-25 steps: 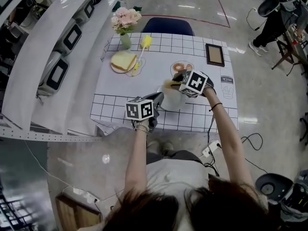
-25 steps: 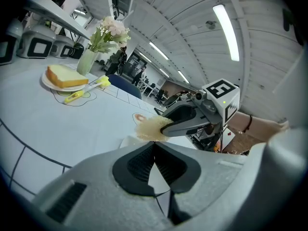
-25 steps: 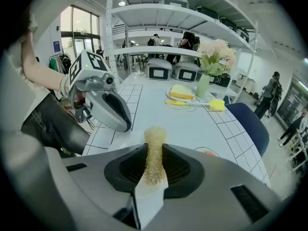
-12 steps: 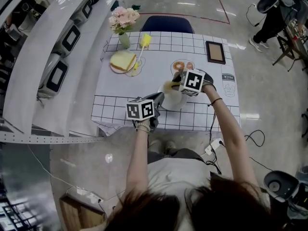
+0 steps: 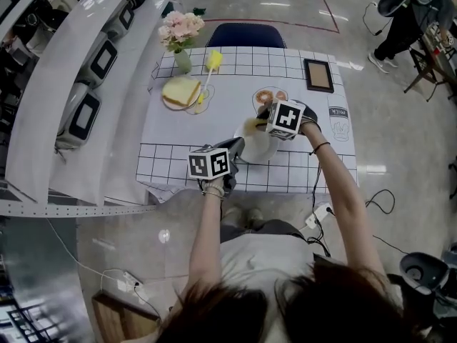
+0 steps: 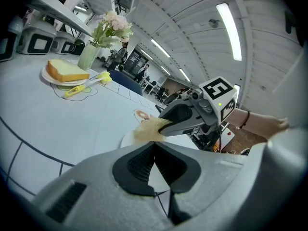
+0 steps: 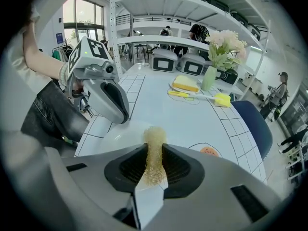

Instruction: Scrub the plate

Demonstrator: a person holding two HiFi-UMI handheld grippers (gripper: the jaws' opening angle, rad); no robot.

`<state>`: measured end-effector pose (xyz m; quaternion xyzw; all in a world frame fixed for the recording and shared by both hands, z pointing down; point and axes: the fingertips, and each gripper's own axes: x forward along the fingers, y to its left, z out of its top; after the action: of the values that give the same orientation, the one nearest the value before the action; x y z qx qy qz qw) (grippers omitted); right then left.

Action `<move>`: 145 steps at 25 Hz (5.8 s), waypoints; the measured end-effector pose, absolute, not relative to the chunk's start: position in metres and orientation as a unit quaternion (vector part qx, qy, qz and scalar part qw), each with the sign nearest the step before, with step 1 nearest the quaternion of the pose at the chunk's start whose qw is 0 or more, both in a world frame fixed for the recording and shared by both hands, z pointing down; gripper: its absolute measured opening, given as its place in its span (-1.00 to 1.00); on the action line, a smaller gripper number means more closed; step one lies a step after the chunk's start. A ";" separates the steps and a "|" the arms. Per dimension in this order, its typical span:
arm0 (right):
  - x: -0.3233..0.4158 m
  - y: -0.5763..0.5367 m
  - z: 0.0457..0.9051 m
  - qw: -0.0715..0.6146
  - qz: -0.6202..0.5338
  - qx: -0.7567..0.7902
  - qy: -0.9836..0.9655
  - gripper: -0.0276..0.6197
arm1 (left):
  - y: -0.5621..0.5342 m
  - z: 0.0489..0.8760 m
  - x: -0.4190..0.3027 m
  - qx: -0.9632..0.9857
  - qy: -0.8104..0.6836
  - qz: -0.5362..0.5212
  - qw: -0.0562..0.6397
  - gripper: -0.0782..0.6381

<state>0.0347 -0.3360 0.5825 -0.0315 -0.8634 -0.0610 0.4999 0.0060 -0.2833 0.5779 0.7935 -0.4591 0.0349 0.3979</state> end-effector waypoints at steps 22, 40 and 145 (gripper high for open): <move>0.067 -0.336 0.585 0.515 -0.032 0.031 -0.856 -0.65 | -0.277 0.571 0.000 0.800 -0.448 0.046 0.396 -0.75; 0.083 -0.317 0.585 0.517 -0.004 0.074 -0.853 -0.65 | -0.264 0.572 0.008 0.815 -0.415 0.055 0.401 -0.75; -0.011 -0.293 0.582 0.473 -0.008 0.055 -0.879 -0.64 | -0.259 0.584 -0.038 0.803 -0.429 0.064 0.408 -0.75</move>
<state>-0.0114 -0.2931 0.5824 0.0548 -0.8791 -0.0085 0.4734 -0.0377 -0.2592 0.5837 0.8034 -0.4294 0.0636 0.4076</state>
